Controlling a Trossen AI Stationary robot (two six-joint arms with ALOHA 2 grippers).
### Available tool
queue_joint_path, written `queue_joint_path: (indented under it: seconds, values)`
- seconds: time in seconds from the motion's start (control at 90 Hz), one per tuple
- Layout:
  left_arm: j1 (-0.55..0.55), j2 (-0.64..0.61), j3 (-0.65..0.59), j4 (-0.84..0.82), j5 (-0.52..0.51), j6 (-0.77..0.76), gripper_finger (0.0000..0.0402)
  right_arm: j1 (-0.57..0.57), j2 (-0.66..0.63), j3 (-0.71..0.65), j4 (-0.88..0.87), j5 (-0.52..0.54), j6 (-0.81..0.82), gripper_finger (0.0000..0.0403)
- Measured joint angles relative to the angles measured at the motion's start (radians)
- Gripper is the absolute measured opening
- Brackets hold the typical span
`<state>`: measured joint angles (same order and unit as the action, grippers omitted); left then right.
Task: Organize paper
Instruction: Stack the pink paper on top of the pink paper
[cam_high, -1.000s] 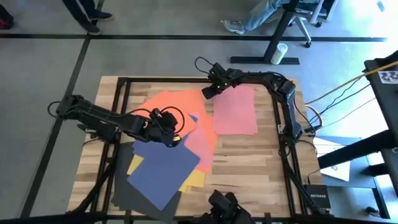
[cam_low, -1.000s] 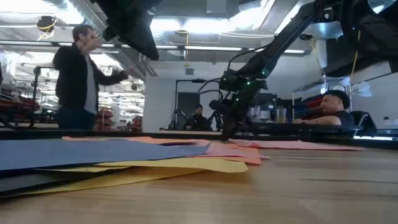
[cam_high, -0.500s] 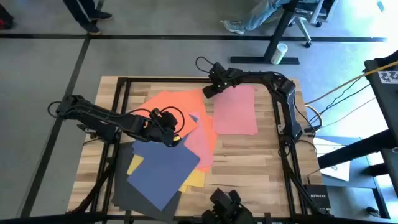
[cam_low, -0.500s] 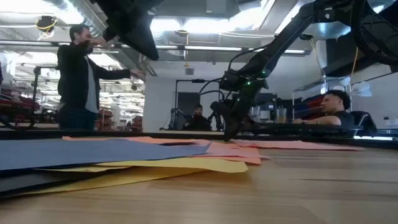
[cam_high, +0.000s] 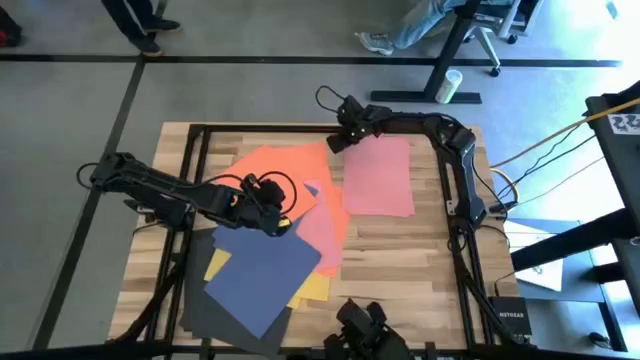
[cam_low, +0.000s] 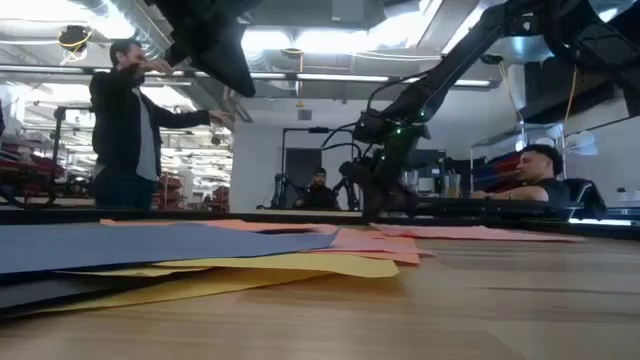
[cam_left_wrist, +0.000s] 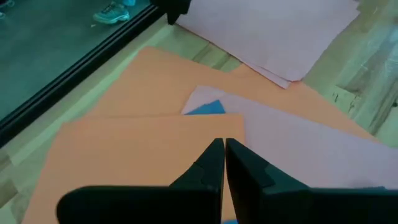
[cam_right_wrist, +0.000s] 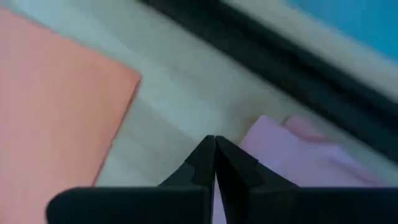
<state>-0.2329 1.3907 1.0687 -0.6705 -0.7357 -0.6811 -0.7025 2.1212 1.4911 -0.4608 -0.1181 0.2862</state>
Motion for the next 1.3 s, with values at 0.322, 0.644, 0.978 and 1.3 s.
queue_joint_path:
  seconds: [0.322,0.644,0.978,1.3]
  values:
    - [-0.003,0.0,0.0,-0.002,0.0,-0.004,0.0,0.001,0.0,0.074,-0.061,0.023,-0.048,0.0]
    - [-0.01,0.0,0.0,-0.003,0.0,-0.013,0.0,0.002,0.017,0.052,-0.058,0.003,-0.062,0.0]
    - [-0.01,0.0,0.0,-0.002,0.0,0.002,0.0,0.002,0.066,0.053,-0.04,-0.016,-0.059,0.0]
    - [-0.01,0.0,-0.006,0.0,0.0,-0.001,0.0,-0.004,0.068,0.053,-0.038,0.023,-0.048,0.0]
